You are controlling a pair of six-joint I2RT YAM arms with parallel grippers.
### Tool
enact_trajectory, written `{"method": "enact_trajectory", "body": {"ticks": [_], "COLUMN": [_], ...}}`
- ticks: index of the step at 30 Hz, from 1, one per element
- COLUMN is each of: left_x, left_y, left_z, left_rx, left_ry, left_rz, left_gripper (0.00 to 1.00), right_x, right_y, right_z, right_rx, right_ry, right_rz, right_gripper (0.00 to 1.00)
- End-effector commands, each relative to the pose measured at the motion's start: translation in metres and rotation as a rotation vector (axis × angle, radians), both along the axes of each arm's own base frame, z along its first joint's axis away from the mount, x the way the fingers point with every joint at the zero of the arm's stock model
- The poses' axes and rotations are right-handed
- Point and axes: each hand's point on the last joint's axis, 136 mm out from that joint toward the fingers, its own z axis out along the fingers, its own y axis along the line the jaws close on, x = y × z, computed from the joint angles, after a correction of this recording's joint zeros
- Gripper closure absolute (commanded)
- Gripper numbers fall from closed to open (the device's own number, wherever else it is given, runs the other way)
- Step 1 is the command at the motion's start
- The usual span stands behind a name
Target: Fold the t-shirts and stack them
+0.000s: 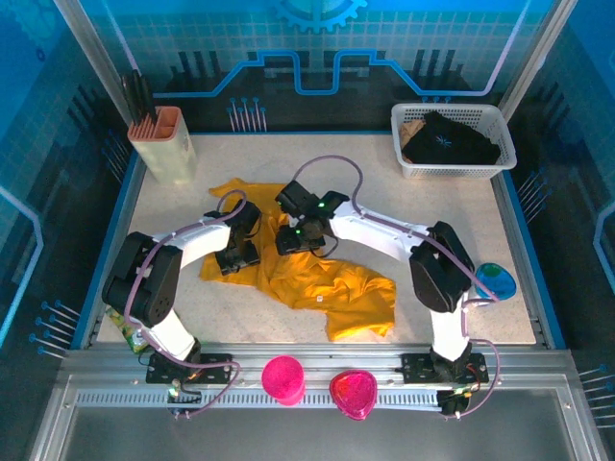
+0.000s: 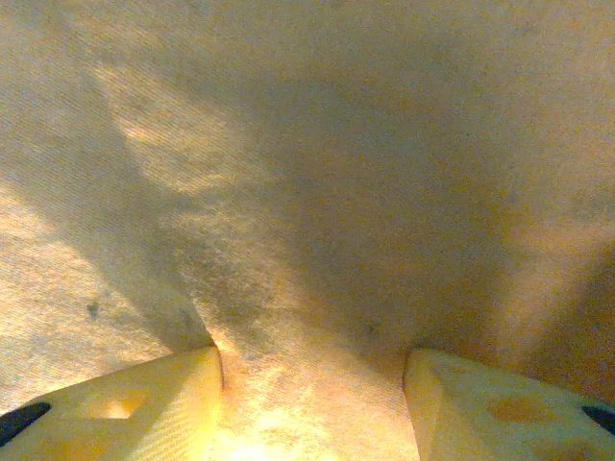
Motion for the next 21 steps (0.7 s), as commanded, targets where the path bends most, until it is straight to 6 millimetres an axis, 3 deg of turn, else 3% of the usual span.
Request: {"method": "enact_trajectory", "body": {"ticks": [1,4,7,15,21], "left_x": [-0.007,-0.007,-0.008,-0.009,-0.010], "left_y": [-0.004,-0.004,-0.004,-0.003,-0.001], "left_z": [-0.011,-0.011,-0.012,-0.009,-0.010], "left_rx": [-0.008,-0.007,-0.007,-0.004,0.008], "left_ry": [0.039,0.040,0.043,0.042,0.046], "left_rz": [-0.032,-0.030,-0.030,-0.029,-0.028], "left_gripper": [0.46,0.46,0.46,0.46,0.46], "right_x": [0.018,0.024,0.021,0.029,0.022], "right_y": [-0.054,-0.088,-0.101,-0.104,-0.079], "right_z": [0.017,0.002,-0.018,-0.050,-0.061], "right_rx": [-0.033,-0.082,-0.082,-0.106,-0.015], "right_ry": [-0.027,0.002,0.042,0.084,0.141], "right_rz": [-0.108,-0.157,-0.177,-0.197,-0.168], "right_gripper": [0.52,0.49,0.50,0.59,0.59]}}
